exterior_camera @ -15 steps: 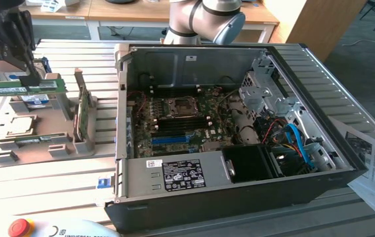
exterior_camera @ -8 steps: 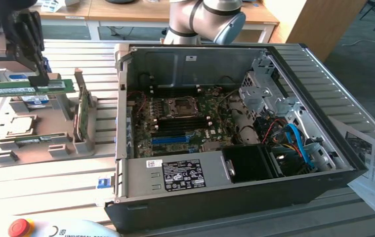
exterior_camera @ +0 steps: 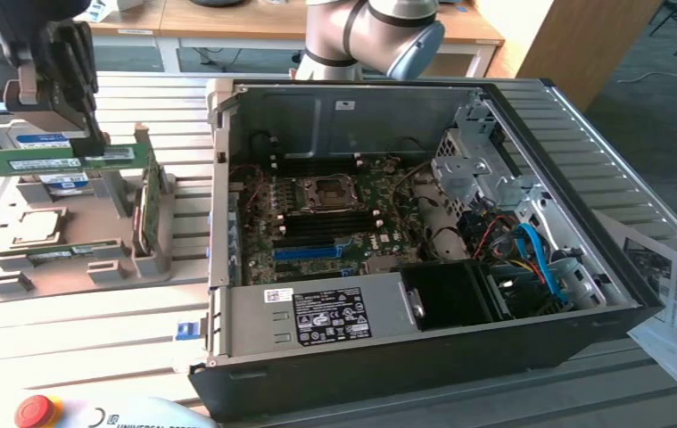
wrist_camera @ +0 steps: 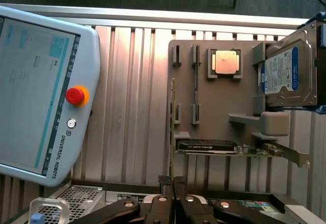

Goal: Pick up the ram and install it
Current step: 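Pick up the ram and move it above insertion slot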

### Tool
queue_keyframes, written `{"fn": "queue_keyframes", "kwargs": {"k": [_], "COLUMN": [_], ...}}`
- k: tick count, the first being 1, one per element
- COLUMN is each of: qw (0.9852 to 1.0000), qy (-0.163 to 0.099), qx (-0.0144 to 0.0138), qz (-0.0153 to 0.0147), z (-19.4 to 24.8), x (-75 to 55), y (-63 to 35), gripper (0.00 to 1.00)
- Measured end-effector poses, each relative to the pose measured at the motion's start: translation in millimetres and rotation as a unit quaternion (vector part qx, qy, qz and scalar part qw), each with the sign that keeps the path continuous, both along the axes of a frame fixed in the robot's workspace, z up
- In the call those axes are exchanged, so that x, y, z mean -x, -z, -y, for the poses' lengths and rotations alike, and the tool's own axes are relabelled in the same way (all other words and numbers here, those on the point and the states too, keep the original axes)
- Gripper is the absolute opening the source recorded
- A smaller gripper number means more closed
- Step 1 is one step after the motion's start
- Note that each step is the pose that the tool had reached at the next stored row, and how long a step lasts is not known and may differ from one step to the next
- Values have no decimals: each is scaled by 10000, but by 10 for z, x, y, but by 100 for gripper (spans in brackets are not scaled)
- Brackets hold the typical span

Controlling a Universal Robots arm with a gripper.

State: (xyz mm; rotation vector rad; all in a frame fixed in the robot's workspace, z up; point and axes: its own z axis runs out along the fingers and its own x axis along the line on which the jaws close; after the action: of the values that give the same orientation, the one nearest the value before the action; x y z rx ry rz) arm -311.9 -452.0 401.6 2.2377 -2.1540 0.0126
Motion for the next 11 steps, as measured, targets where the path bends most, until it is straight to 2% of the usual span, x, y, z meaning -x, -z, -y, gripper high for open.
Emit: {"fn": "queue_keyframes", "kwargs": {"k": [11], "qw": [10000], "qy": [0], "qx": [0], "qz": [-13], "z": [18], "x": [-229], "y": [0], "gripper": [12]}}
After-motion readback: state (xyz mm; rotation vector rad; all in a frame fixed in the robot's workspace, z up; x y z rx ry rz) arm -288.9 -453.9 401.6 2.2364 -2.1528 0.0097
